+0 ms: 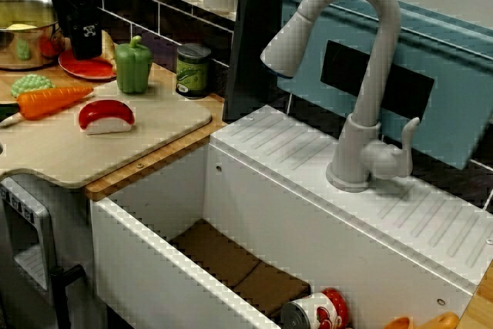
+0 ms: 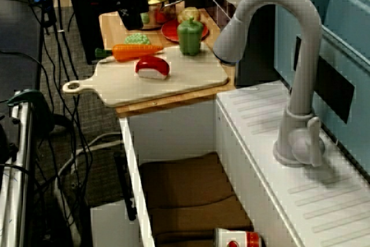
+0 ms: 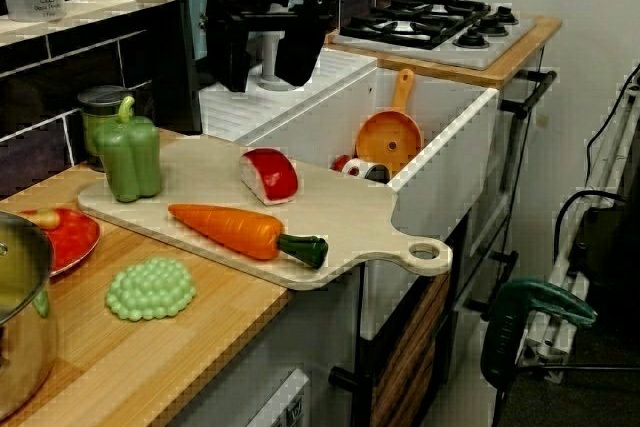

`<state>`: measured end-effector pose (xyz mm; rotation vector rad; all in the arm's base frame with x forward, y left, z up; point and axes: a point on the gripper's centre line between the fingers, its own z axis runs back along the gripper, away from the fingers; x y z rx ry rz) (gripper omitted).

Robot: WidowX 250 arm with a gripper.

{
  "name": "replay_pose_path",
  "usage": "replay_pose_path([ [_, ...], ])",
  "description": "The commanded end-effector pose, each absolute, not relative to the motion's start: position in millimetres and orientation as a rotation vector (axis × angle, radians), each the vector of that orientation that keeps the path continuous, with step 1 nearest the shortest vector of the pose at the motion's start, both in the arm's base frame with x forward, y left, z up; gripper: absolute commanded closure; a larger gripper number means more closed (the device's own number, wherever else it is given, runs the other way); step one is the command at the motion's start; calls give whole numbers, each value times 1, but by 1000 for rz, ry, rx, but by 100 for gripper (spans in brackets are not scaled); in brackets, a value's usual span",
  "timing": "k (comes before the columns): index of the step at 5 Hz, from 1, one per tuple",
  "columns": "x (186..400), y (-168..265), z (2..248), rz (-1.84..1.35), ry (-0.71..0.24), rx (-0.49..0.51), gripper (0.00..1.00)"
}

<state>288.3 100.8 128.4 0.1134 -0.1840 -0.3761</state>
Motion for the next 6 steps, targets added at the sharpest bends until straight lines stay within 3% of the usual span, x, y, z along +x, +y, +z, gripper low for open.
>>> replay_pose_path([
  [1, 283, 85, 110, -418, -171, 169, 0],
  [3, 280, 79, 91, -381, -160, 193, 0],
  [6, 289, 89, 89, -372, -155, 171, 0],
])
